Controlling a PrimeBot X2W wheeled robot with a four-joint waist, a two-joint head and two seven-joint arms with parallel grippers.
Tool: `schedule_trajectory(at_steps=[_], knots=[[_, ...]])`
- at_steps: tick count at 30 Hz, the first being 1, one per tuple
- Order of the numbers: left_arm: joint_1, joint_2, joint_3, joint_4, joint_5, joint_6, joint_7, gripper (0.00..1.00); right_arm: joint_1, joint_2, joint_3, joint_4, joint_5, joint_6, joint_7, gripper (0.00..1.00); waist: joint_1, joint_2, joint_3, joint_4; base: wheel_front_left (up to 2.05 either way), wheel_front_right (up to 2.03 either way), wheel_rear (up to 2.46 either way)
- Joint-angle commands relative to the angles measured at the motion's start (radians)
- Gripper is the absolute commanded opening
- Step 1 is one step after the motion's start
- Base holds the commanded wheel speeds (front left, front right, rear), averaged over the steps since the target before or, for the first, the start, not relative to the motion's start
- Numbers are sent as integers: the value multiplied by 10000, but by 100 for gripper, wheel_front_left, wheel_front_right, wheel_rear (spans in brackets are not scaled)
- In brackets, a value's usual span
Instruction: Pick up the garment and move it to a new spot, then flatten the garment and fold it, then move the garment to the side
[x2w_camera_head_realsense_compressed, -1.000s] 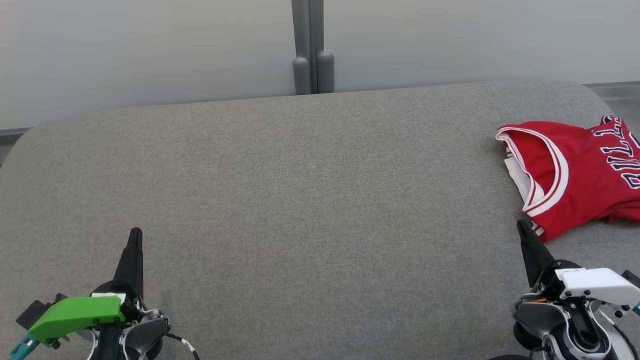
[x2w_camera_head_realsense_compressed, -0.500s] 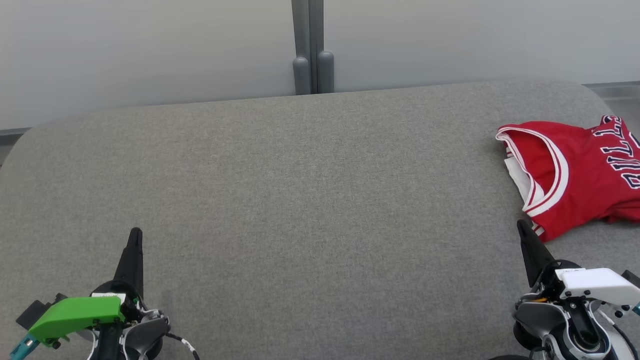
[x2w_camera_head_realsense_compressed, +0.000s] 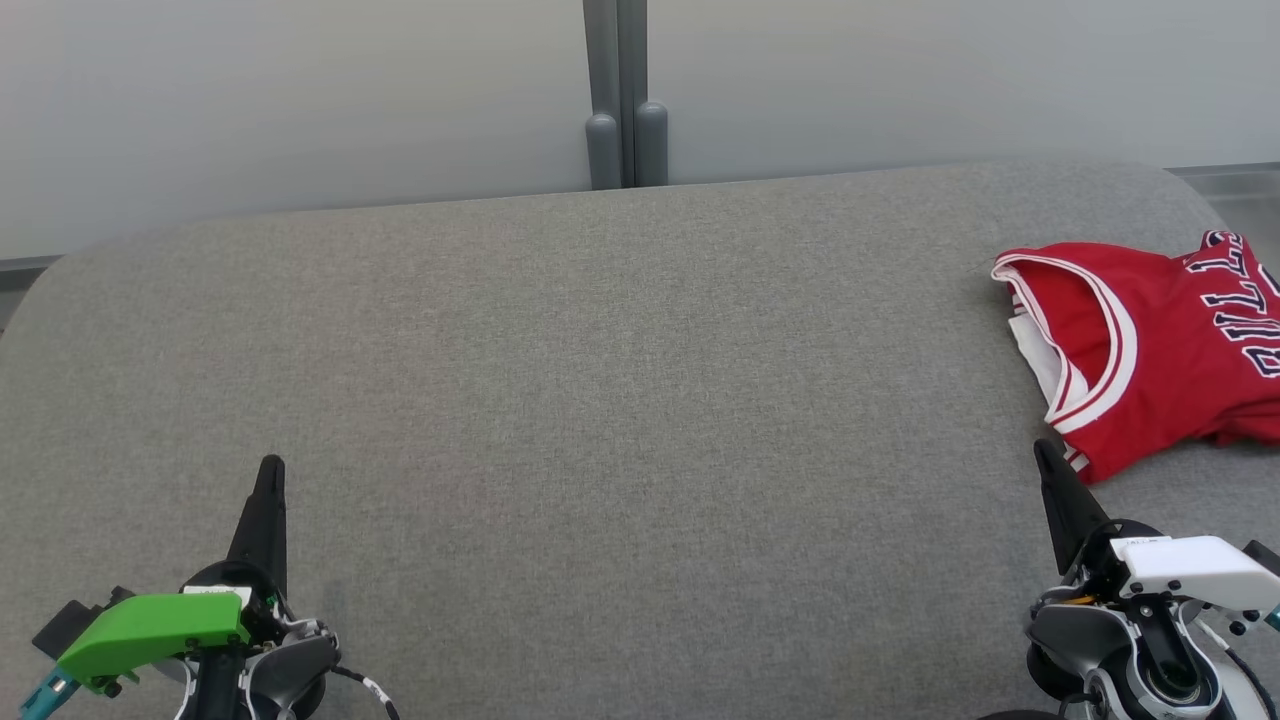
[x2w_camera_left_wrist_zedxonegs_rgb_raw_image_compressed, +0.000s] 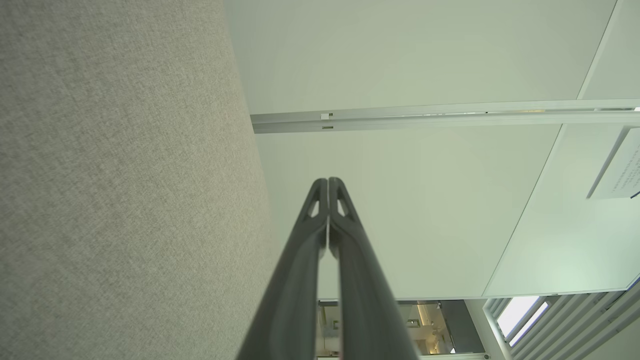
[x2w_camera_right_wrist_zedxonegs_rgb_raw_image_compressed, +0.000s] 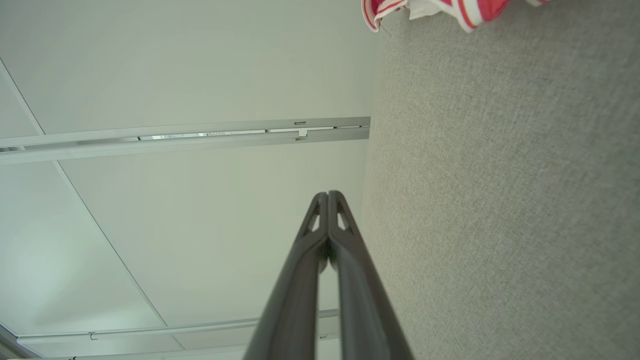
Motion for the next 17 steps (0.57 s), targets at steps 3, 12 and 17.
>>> schedule_trajectory(at_steps=[3, 12, 17], knots=[[-106, 55, 29, -38, -25, 14, -10, 0, -84, -42, -17, -49, 61, 4, 33, 0, 0, 0, 0, 0, 0, 0, 0], [-106, 55, 28, -38, -26, 14, -11, 0, -84, -42, -16, -49, 61, 4, 33, 0, 0, 0, 0, 0, 0, 0, 0], [-106, 55, 28, -38, -26, 14, -11, 0, -84, -42, -16, -49, 61, 4, 33, 0, 0, 0, 0, 0, 0, 0, 0]])
